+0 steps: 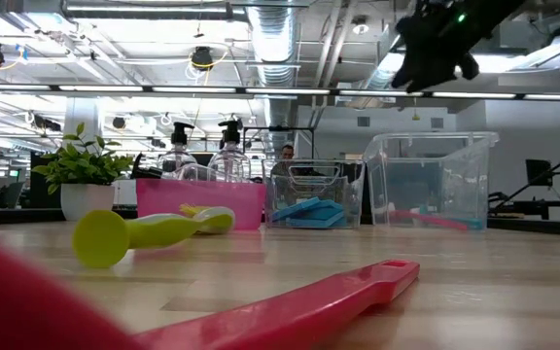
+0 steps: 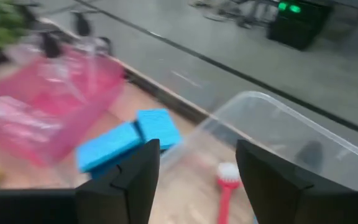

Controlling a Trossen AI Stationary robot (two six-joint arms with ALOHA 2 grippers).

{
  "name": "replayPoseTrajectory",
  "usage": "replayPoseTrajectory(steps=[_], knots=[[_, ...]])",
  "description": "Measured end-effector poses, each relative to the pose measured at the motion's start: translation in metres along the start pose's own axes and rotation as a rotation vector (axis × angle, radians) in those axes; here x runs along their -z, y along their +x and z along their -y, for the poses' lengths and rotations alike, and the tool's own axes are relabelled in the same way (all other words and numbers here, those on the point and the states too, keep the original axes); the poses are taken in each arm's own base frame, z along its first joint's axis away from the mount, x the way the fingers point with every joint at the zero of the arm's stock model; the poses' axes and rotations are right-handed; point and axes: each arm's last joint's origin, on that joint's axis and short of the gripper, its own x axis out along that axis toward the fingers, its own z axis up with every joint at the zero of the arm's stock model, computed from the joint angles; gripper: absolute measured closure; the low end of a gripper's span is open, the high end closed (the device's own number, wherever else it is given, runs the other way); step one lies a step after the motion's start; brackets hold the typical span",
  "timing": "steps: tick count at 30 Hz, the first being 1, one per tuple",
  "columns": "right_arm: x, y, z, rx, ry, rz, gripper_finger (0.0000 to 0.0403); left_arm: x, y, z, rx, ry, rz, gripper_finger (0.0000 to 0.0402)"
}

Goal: Pick & Place Kitchen Sink Supplies
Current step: Put the green dish brush into the right transparent bin

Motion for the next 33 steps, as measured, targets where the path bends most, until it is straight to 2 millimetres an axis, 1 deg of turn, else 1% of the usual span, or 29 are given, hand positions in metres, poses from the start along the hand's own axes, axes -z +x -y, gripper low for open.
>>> replayPoseTrajectory(steps=[4, 7, 10, 12, 16, 23, 29, 33], knots=[[0.002, -0.020, -0.008, -0.107, -0.024, 0.026, 0.0209, 0.012, 0.013, -0.009, 0.021, -0.089, -0.100, 0.0165], [0.006, -0.032, -0.018, -0.198, -0.049, 0.030, 0.0219, 0.025, 0.026, -0.023, 0.007, -0.180, -0.233, 0.0165], [0.011, -0.042, -0.028, -0.280, -0.084, 0.028, 0.0227, 0.039, 0.039, -0.037, -0.037, -0.267, -0.371, 0.0165], [0.014, -0.047, -0.035, -0.321, -0.102, 0.024, 0.0231, 0.052, 0.044, -0.043, -0.095, -0.296, -0.451, 0.0165], [0.022, -0.056, -0.049, -0.367, -0.142, 0.019, 0.0236, 0.079, 0.055, -0.040, -0.171, -0.306, -0.539, 0.0165], [0.032, -0.064, -0.071, -0.418, -0.178, 0.035, 0.0234, 0.119, 0.068, -0.030, -0.199, -0.369, -0.699, 0.0165], [0.040, -0.066, -0.089, -0.433, -0.200, 0.049, 0.0232, 0.140, 0.071, -0.026, -0.225, -0.399, -0.775, 0.0165], [0.045, -0.064, -0.098, -0.437, -0.216, 0.042, 0.0235, 0.147, 0.075, -0.025, -0.228, -0.412, -0.799, 0.0165]])
